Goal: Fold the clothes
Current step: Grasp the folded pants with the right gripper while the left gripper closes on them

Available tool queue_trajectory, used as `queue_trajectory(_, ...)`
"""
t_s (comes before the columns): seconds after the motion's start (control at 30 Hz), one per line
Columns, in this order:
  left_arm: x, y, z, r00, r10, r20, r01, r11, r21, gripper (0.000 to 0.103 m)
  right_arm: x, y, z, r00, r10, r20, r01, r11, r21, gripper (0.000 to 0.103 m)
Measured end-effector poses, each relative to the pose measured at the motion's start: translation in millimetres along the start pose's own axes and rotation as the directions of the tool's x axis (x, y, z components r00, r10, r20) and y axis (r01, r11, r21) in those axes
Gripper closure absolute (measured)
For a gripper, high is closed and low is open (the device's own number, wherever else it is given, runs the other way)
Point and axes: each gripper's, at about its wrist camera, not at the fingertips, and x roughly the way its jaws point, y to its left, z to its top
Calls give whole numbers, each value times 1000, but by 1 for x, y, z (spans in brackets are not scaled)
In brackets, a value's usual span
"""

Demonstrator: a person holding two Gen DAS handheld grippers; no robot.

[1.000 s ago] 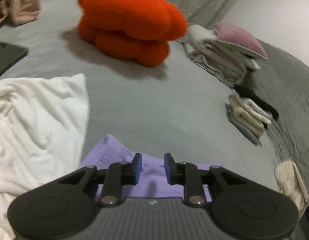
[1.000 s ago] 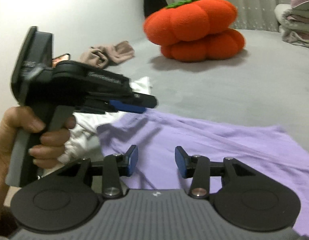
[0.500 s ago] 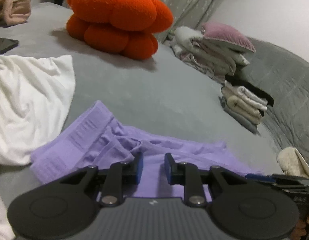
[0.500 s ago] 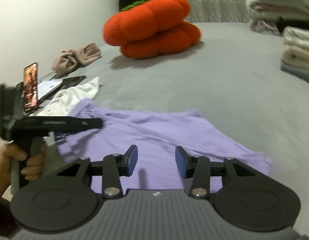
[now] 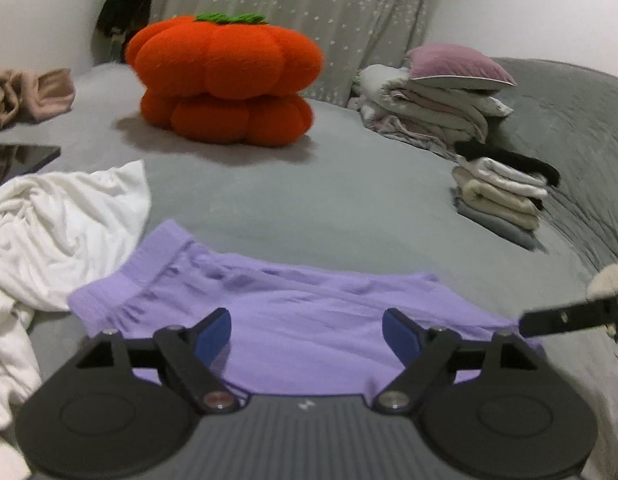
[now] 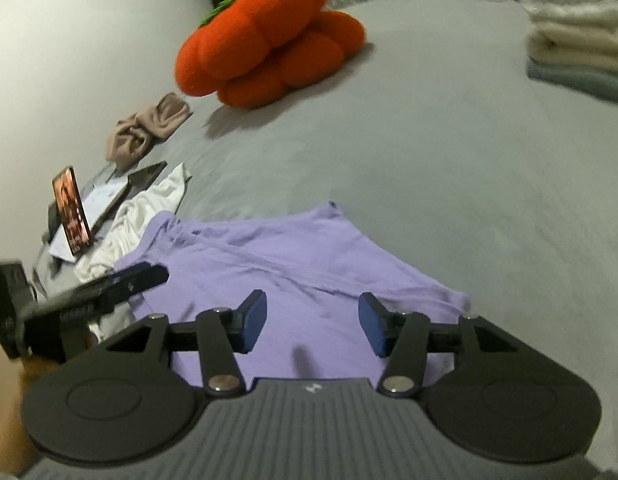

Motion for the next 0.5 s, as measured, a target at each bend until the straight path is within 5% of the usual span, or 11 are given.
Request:
queue_trajectory(0.27,-15,-63,-19,997,-78,11,77,990,115,19,-31,-46,-12,995,87,-47,-74,970,230,48)
queue_trajectory(0.5,-18,-114,-50,990,-141,-25,142,951,273,19,-44,-70,-38,979,186,-87,-141,918,371,48)
